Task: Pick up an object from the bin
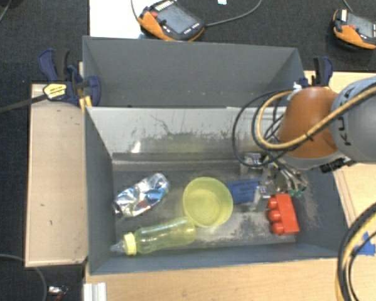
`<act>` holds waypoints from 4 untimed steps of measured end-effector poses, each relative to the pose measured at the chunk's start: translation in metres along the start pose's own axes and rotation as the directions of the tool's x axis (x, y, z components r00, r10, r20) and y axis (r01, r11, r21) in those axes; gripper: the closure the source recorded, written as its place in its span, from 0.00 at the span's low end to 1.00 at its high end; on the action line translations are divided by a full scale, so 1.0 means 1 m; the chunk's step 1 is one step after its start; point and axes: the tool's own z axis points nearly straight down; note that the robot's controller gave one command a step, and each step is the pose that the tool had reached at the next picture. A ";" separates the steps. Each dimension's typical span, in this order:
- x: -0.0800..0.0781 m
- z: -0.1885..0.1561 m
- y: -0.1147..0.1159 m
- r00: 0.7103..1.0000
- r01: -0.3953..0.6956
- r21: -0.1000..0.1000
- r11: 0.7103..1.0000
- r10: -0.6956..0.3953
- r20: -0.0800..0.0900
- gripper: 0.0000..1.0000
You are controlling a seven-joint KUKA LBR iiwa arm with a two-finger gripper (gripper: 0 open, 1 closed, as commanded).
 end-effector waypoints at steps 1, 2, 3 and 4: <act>0.010 0.005 0.000 0.963 -0.267 -0.005 0.964 0.268 0.016 0.00; -0.001 -0.001 0.000 1.000 -0.008 0.000 1.000 0.008 0.006 1.00; -0.001 -0.001 0.000 1.000 -0.008 0.000 1.000 0.008 0.006 1.00; 0.001 -0.013 0.000 1.000 -0.008 -0.001 1.000 0.008 0.000 1.00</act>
Offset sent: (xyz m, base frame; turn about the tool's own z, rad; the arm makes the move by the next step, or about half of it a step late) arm 0.0000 -0.0002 0.0001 0.0071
